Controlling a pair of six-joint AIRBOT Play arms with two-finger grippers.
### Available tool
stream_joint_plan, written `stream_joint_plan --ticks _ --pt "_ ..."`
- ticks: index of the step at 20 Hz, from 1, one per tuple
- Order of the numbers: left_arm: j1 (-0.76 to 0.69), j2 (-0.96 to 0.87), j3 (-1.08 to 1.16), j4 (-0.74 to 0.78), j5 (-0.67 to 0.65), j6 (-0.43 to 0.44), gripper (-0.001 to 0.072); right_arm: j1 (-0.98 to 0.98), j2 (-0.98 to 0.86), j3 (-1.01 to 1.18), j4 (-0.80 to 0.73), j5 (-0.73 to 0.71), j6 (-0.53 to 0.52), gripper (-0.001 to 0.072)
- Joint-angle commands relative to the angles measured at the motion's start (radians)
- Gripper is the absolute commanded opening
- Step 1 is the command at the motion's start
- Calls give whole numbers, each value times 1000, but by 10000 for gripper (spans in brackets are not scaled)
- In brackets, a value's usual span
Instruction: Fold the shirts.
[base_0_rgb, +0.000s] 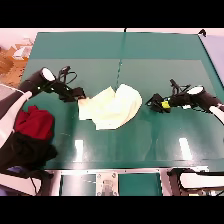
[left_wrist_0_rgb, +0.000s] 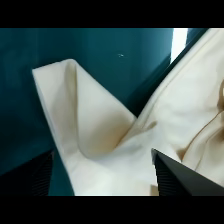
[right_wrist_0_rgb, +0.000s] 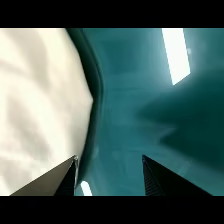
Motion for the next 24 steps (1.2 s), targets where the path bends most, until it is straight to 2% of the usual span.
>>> stream_joint_plan --ticks 1,2,3,4,5,6,7,8,11,16,18,22,24 --pt "8 -67 -38 -242 84 107 720 33 -134 70 95 -10 -63 470" --pt "8 -73 -38 -277 82 132 706 50 -161 91 95 -10 -63 470" --pt "8 -76 -38 -301 82 157 606 68 -186 114 96 -10 -63 469" --pt "8 -77 -38 -330 80 193 473 84 -205 135 104 -10 -63 468" --pt "8 -77 -38 -354 76 234 396 100 -220 158 120 -10 -63 454" --pt "8 -77 -38 -368 62 259 303 111 -229 175 129 -9 -63 339" --pt "8 -77 -37 -378 39 284 84 120 -229 192 128 -5 -64 202" --pt "8 -77 -29 -381 8 315 27 120 -229 215 128 23 -80 25" --pt "9 -64 66 -309 -73 325 25 88 -203 297 127 146 -115 12" --pt "9 142 279 55 -138 116 25 -48 36 439 125 289 -111 12" --pt "9 267 365 152 -179 63 25 -101 163 497 125 327 -103 12" --pt "9 514 517 209 -211 -30 25 -183 420 597 125 332 -76 12" --pt "9 623 568 206 -220 -38 25 -214 537 626 125 332 -50 13"
